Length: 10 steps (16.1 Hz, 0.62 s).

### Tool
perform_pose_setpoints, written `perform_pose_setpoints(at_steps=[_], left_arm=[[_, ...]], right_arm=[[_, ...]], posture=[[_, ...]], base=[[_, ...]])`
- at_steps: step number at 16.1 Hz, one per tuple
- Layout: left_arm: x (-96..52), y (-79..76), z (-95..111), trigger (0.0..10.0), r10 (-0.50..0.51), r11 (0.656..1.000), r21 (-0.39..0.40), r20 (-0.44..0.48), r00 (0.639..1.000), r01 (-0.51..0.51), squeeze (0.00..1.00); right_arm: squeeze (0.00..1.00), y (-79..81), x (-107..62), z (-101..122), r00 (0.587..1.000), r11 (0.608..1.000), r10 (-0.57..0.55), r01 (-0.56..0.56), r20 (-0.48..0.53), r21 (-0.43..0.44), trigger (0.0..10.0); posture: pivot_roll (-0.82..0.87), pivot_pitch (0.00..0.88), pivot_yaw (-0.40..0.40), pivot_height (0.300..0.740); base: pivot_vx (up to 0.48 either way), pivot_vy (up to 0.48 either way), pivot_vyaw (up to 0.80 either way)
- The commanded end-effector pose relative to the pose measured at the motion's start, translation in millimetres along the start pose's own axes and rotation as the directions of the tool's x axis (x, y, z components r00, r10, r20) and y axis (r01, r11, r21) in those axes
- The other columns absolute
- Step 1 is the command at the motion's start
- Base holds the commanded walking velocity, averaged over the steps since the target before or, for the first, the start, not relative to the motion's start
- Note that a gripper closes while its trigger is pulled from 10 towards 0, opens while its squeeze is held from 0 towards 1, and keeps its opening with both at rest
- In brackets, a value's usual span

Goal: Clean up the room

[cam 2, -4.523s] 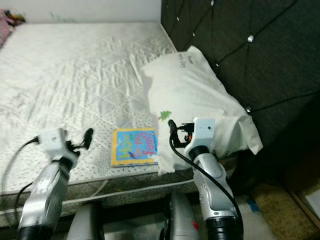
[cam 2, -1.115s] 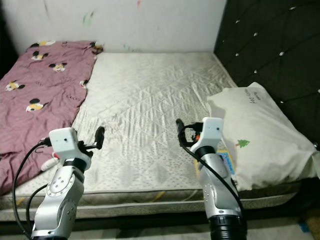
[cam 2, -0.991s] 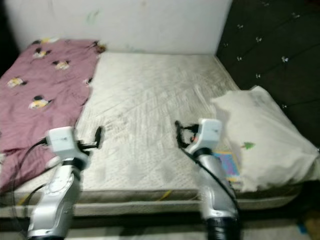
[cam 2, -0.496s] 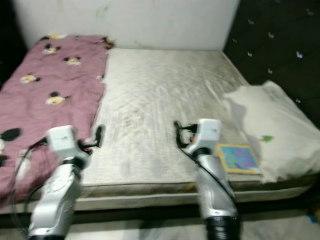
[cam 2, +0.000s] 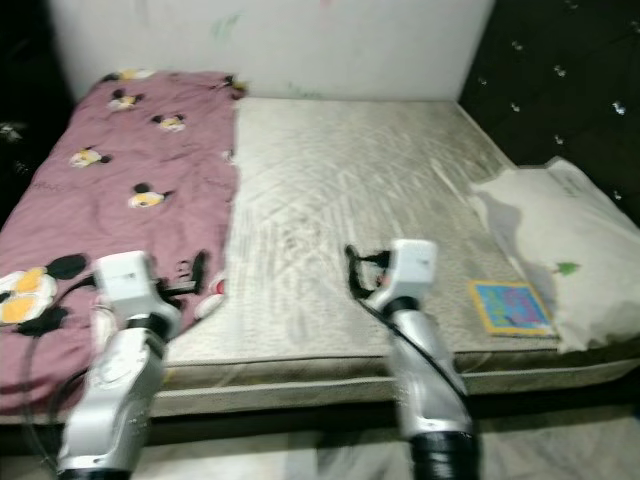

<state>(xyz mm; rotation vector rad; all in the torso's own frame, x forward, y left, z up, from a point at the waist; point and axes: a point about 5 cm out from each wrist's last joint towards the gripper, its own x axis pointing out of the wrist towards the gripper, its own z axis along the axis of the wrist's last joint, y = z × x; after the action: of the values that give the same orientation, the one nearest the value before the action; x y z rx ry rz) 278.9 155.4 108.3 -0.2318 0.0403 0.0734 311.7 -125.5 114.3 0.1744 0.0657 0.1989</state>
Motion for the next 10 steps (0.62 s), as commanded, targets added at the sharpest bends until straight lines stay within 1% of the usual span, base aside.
perform_pose_setpoints(at_steps=[1, 4, 7, 10], left_arm=[[0.3, -9.7, -0.3, 10.0, -0.026, 1.0, -0.001, 0.0, 1.0, 0.026, 0.0], [-0.6, -10.2, -0.6, 10.0, -0.028, 1.0, 0.011, 0.005, 1.0, 0.028, 0.0], [-3.4, -11.0, 1.0, 10.0, -0.05, 0.998, 0.026, 0.031, 0.998, 0.05, 0.0], [-5.2, -14.4, 3.7, 10.0, -0.101, 0.995, -0.008, 0.041, 0.994, 0.102, 0.0]], right_arm=[[0.0, -9.1, -1.6, 2.9, 1.0, 1.0, -0.022, 0.023, 0.005, -0.015, 10.0], [0.0, -7.1, -2.6, 0.2, 1.0, 1.0, -0.017, 0.017, -0.002, -0.015, 10.0], [0.0, -4.6, -4.2, -2.7, 1.0, 1.0, -0.005, 0.005, -0.016, -0.013, 10.0], [0.0, -4.0, -4.4, -2.7, 1.0, 1.0, 0.001, -0.002, -0.018, -0.018, 10.0]], posture=[[-0.01, 0.012, -0.031, 0.74], [-0.01, 0.019, -0.03, 0.74], [-0.02, 0.025, -0.029, 0.74], [-0.02, 0.028, -0.032, 0.74]], base=[[0.0, 0.48, 0.0], [0.0, 0.48, 0.0], [0.0, 0.0, 0.0], [0.0, 0.0, 0.0]])
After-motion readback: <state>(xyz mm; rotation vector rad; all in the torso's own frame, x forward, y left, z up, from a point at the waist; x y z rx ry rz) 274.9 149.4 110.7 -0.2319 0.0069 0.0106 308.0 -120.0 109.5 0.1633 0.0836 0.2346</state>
